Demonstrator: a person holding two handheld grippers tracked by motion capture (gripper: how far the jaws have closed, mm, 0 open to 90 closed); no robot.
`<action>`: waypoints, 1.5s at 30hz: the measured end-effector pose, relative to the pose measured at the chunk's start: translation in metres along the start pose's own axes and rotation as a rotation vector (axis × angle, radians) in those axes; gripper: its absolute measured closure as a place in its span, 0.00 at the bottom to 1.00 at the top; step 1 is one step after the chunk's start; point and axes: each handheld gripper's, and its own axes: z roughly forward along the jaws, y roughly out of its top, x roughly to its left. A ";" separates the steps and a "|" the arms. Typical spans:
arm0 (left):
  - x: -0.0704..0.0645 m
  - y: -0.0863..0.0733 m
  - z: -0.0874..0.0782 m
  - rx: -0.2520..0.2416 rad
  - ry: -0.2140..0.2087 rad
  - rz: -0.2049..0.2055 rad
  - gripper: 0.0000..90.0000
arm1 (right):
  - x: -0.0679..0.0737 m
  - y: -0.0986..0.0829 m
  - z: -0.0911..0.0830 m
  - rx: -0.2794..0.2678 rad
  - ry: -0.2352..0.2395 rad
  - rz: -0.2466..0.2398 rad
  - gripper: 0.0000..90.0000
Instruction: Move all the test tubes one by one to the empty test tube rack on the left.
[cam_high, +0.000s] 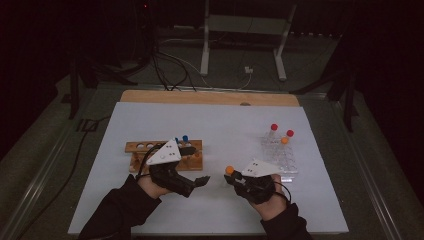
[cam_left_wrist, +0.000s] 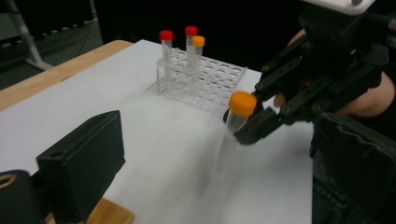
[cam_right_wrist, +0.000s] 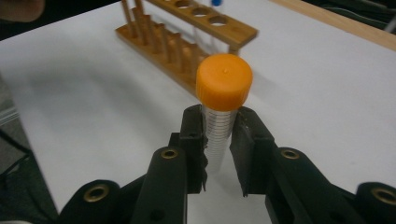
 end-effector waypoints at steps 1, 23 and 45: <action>-0.002 0.000 0.001 -0.002 -0.004 0.001 0.07 | 0.002 0.000 0.001 0.002 0.007 -0.001 0.83; -0.021 -0.010 0.031 0.055 -0.034 0.088 0.61 | 0.022 0.002 0.008 0.014 0.083 -0.034 0.83; -0.012 -0.006 0.021 0.052 0.008 0.120 0.80 | 0.018 0.002 0.007 -0.014 0.073 0.006 0.55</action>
